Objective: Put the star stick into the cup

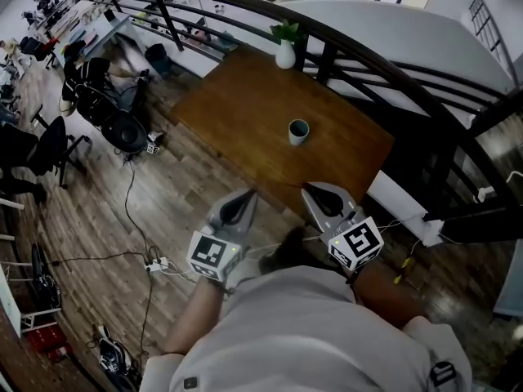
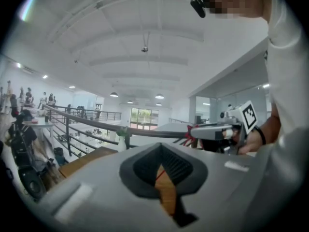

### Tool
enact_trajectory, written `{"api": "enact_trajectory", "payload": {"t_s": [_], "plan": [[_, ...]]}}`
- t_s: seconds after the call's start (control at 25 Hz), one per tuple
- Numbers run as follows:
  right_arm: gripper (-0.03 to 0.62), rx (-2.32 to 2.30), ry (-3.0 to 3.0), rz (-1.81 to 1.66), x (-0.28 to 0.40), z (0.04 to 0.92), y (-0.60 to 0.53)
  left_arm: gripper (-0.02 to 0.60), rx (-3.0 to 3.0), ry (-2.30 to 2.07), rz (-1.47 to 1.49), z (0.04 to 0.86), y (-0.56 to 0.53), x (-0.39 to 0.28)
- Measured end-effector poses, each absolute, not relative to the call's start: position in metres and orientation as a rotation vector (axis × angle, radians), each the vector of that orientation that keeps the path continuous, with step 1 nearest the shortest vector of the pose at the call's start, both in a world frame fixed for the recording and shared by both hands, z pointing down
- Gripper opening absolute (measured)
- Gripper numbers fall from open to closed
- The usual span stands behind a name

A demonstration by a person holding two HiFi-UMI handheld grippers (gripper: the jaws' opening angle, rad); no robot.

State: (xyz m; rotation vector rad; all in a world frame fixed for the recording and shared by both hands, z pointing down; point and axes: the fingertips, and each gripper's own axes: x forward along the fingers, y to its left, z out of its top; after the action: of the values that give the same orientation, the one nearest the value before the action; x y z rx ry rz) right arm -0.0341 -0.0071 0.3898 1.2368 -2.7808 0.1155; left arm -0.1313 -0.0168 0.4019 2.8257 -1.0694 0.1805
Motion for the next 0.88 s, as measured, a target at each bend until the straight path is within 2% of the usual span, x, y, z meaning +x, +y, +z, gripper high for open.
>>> {"api": "enact_trajectory", "payload": {"t_s": [0.28,0.88], "plan": [[0.023,1.259,-2.788,0.108,-0.022,0.389,-0.064,0.003,2.862,-1.051,0.209,0.402,-0.075,-0.114],[0.023,1.482,-2.735,0.04,0.066,0.359,-0.143,0.003,2.962,-0.739,0.223,0.392,-0.174,-0.019]]}}
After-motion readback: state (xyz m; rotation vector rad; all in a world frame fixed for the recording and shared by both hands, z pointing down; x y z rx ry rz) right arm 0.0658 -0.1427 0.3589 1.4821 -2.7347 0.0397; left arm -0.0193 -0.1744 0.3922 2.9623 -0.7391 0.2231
